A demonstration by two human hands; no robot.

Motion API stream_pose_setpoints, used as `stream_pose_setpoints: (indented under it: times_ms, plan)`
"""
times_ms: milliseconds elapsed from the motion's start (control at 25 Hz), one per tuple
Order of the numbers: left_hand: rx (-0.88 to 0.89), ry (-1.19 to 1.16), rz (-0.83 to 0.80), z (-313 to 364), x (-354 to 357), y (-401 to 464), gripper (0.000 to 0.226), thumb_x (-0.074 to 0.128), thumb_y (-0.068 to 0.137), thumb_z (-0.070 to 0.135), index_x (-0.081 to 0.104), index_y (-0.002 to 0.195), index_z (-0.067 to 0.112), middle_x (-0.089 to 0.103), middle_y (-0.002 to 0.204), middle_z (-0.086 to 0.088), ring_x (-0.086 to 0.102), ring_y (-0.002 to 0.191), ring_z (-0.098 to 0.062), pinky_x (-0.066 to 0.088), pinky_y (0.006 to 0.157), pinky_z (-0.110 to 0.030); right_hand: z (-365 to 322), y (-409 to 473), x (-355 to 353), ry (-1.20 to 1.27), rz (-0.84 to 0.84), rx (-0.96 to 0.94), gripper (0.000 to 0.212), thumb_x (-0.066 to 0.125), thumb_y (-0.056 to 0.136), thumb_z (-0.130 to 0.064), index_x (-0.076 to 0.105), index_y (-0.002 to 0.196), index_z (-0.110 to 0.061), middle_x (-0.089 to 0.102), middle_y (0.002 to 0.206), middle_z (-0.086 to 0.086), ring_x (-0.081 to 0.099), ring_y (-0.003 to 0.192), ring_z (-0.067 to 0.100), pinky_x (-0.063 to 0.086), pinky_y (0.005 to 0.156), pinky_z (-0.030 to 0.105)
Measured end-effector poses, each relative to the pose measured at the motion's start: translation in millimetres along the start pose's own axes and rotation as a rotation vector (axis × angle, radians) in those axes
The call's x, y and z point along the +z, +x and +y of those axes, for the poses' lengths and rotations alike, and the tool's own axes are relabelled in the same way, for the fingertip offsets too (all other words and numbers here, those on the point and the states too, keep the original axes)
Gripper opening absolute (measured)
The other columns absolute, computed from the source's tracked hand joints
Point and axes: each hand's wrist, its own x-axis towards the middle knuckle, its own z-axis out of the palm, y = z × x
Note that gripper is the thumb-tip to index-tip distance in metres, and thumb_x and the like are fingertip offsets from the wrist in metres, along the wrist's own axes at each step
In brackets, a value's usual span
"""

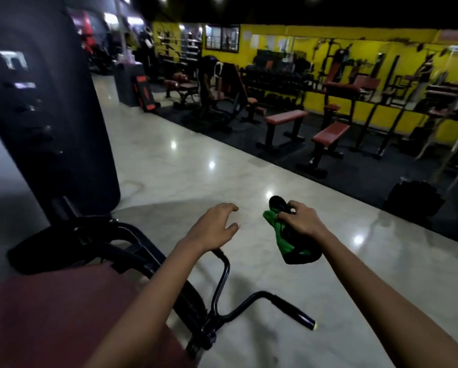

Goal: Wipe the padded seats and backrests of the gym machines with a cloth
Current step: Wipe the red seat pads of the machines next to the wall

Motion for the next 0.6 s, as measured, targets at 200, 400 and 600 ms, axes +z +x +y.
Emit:
stream_pose_setpoints:
  times_ms: [200,400,600]
  plan:
    - [0.044,-0.023,0.021,69.9,49.8,104.1,0.048,0.054,0.095,0.027,0.043,0.139,0.010,0.045,0.143,-0.006,0.043,0.129,-0.018,0.032,0.103,-0.022,59.1,64.1,-89.8,0.041,0.076,-0.003,0.026,0.060,0.083,-0.035,0.056,0.089,-0.010,0.061,0.086,0.013,0.057,0.082,0.028,0.046,0.072,0.037]
    - [0.166,-0.084,-0.041,174.1,128.9,209.9,0.045,0.058,0.093,0.024,0.049,0.134,0.010,0.051,0.138,-0.006,0.047,0.126,-0.019,0.034,0.103,-0.023,162.3,95.9,-204.6,0.014,0.240,0.106,0.024,0.060,0.084,-0.034,0.056,0.090,-0.012,0.059,0.091,0.010,0.053,0.084,0.027,0.042,0.072,0.034]
    - [0.330,-0.136,-0.182,262.7,218.3,292.5,0.041,0.059,0.093,0.022,0.052,0.130,0.008,0.055,0.133,-0.007,0.050,0.122,-0.018,0.039,0.098,-0.026,265.2,90.0,-281.0,0.059,0.379,0.247,0.014,0.060,0.086,-0.031,0.060,0.094,-0.019,0.064,0.098,0.012,0.059,0.096,0.030,0.042,0.076,0.032]
